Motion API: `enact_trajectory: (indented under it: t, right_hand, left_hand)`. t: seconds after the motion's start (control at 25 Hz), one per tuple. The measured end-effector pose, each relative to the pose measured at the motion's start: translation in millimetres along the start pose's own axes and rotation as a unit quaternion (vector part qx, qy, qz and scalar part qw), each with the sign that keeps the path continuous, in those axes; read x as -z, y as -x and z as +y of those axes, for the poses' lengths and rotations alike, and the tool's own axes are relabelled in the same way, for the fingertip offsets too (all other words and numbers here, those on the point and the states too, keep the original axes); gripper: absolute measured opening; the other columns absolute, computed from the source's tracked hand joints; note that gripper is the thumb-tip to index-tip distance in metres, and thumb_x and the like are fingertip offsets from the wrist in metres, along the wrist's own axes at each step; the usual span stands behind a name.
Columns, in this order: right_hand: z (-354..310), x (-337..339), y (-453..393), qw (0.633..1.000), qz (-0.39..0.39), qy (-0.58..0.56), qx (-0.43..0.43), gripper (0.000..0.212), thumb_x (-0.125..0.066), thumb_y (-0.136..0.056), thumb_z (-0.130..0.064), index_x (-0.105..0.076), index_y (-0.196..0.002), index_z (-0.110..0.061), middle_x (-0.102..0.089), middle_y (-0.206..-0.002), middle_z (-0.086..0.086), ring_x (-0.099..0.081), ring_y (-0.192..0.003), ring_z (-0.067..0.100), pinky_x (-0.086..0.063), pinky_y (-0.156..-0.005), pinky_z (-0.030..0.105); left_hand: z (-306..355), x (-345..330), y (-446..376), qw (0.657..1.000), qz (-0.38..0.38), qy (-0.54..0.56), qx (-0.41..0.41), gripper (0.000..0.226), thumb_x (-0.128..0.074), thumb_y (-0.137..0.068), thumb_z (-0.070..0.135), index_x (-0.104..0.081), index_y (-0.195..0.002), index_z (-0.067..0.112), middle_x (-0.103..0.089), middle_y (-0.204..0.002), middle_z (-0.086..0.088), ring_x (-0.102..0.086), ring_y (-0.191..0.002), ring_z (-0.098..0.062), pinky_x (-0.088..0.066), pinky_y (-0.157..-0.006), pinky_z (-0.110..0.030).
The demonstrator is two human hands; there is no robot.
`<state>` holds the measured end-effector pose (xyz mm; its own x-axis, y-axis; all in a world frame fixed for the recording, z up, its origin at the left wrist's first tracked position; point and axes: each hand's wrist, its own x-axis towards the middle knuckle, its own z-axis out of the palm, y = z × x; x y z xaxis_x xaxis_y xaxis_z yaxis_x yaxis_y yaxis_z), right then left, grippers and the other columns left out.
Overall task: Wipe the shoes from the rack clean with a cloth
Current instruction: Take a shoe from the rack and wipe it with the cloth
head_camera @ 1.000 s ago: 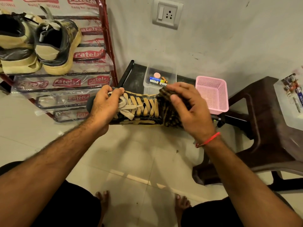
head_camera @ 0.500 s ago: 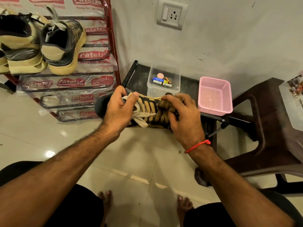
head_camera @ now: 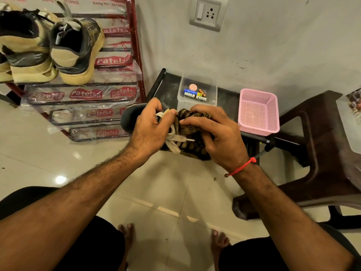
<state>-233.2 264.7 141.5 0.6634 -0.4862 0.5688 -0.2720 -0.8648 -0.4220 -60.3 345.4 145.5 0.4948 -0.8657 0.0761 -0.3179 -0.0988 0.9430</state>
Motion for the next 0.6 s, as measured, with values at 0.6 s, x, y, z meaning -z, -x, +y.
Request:
enact_trajectory:
  t: [0.6]
  right_hand:
    - [28, 38, 6, 0.971, 0.123, -0.065, -0.192, 0.039, -0.066, -0.071, 0.014, -0.073, -0.102, -0.008, -0.069, -0.103, 0.008, -0.064, -0.101, 0.017, -0.051, -0.094, 0.027]
  left_hand:
    - [11, 40, -23, 0.975, 0.167, 0.14, 0.047, 0.017, -0.06, -0.094, 0.032, -0.047, -0.084, 0.025, -0.066, -0.088, -0.014, -0.072, -0.087, -0.039, -0.059, -0.073, -0.062]
